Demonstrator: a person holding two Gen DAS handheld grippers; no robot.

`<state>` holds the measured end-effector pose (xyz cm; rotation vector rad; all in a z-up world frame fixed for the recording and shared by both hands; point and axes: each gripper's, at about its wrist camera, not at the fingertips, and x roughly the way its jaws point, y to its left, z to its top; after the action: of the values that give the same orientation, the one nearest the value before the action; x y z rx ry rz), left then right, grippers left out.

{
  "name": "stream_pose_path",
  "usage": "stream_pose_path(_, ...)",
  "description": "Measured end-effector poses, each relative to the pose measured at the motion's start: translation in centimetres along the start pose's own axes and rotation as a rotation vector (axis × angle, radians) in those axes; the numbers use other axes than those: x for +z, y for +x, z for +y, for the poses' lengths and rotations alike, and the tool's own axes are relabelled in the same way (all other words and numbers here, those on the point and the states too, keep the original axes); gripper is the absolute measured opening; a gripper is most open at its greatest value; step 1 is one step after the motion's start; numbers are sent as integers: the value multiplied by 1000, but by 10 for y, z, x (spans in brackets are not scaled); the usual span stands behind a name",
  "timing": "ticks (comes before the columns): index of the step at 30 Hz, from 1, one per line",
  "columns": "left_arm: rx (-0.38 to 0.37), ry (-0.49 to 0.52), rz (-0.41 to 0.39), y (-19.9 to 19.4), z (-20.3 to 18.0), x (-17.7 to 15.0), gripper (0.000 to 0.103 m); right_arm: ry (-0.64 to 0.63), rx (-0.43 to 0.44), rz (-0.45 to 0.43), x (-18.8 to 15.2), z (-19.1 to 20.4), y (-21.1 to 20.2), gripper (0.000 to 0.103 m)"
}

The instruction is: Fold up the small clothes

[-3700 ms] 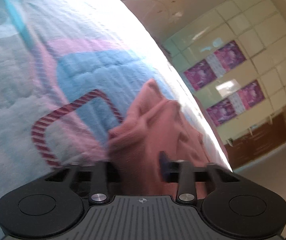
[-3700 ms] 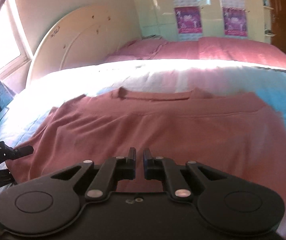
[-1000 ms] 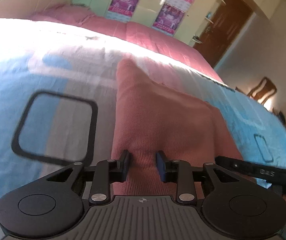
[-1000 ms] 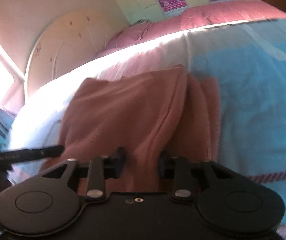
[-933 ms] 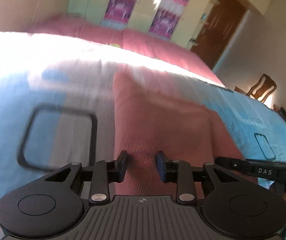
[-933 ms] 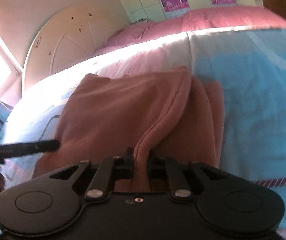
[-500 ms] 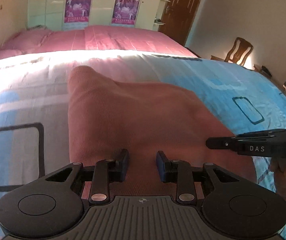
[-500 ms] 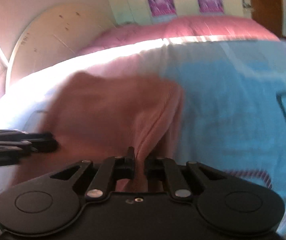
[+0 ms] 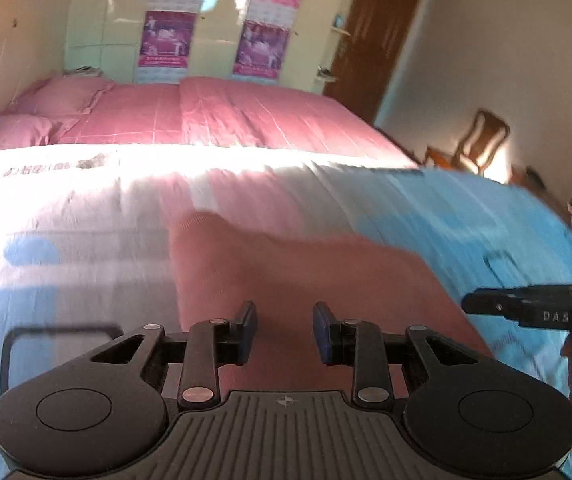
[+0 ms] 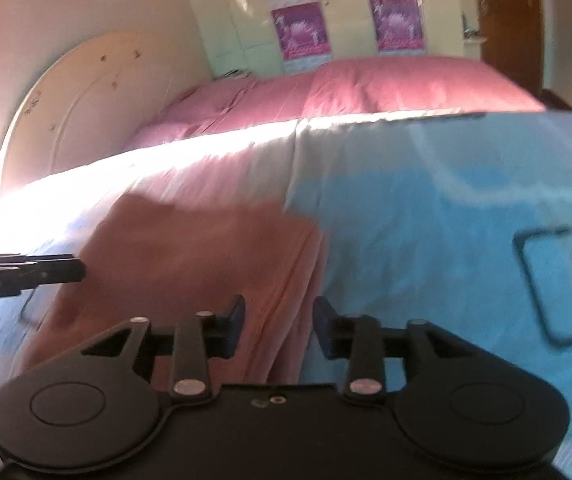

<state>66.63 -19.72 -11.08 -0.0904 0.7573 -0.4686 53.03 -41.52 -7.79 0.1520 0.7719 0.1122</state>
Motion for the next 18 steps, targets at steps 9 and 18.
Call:
stream_pose_path(9,3,56,49,48,-9,9,30,-138,-72,133,17,4,64,27)
stream_pose_path(18,87,56,86,71,-9,4,30,-122,-90,131,14,5,67,28)
